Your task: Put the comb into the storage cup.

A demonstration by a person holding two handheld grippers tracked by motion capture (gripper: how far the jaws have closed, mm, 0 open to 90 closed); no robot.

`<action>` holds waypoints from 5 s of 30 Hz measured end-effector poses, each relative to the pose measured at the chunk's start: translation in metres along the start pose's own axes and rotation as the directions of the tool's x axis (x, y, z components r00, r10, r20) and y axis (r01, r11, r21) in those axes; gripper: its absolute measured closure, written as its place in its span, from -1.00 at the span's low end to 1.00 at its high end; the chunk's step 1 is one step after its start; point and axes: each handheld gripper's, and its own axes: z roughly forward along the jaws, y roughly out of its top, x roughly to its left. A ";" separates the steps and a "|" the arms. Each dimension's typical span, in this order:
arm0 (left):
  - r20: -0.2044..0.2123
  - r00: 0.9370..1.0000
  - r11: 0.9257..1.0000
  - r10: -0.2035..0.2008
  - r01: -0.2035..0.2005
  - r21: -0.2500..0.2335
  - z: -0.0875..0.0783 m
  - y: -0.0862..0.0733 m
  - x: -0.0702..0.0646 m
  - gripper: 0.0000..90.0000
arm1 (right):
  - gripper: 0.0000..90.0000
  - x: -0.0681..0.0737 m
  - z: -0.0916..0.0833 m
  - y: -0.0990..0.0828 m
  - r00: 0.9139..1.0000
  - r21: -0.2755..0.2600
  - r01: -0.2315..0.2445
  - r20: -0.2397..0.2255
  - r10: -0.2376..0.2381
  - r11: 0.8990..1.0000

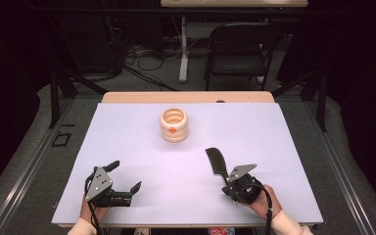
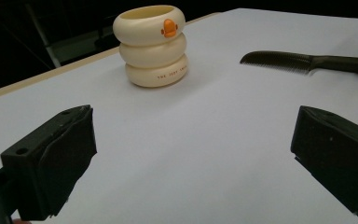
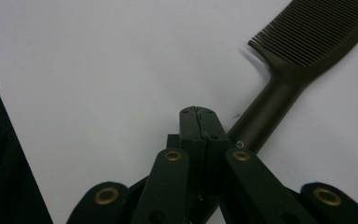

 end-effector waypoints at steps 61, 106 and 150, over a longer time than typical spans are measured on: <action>0.000 1.000 1.000 0.004 -0.004 0.004 0.001 0.000 0.000 -1.00 | 0.98 -0.029 -0.008 -0.013 0.989 0.017 -0.006 0.145 0.003 1.000; 0.003 1.000 1.000 0.000 0.000 0.003 0.001 0.000 0.000 -1.00 | -1.00 -0.028 -0.015 0.029 0.990 0.086 0.095 0.097 -0.103 0.992; 0.005 1.000 1.000 -0.002 0.002 0.025 0.002 -0.001 0.000 -1.00 | 0.45 -0.031 0.028 0.062 0.940 0.399 0.318 -0.015 -0.341 0.860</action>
